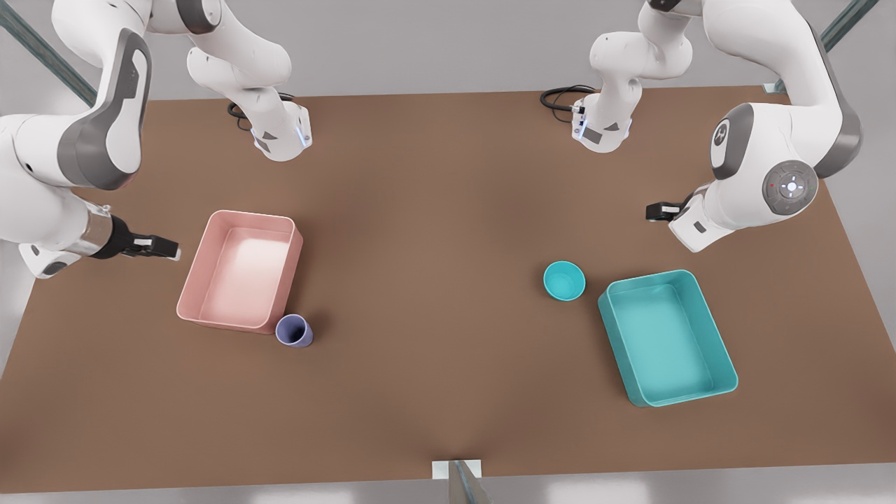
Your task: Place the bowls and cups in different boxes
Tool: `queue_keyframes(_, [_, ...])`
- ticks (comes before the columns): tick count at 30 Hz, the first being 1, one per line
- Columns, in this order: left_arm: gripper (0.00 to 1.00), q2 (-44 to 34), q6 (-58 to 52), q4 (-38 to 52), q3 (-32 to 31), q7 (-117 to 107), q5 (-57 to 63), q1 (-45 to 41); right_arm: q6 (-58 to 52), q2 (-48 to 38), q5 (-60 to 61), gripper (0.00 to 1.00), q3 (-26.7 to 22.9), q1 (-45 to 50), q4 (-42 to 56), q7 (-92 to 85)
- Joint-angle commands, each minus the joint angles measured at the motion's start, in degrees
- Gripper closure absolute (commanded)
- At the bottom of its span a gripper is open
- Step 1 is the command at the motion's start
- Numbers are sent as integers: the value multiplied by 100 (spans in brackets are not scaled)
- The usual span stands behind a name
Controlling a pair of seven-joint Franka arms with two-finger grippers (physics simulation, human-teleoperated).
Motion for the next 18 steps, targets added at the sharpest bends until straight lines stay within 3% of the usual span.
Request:
queue_keyframes(1, [0,-8,-18,0,-1,36,2,1,-28,-1,1,0,0,0,4,51])
queue_keyframes(4, [0,518,360,-17,-9,9,73,-623,-19,289,-25,0,43,70,126,-19])
queue_keyframes(7, [0,1547,2187,-457,-273,-1571,740,-1449,833,1282,10,0,61,448,495,-19])
queue_keyframes(10, [0,2373,3654,-466,-414,-2503,706,-1660,1861,1967,98,0,96,676,478,69])
queue_keyframes(13, [0,2584,4474,-869,-589,-2900,732,-1740,2590,2539,405,0,96,800,478,113])
queue_keyframes(18, [0,2514,4676,-1784,-616,-2891,750,-1766,2837,2750,388,0,96,1204,452,482])
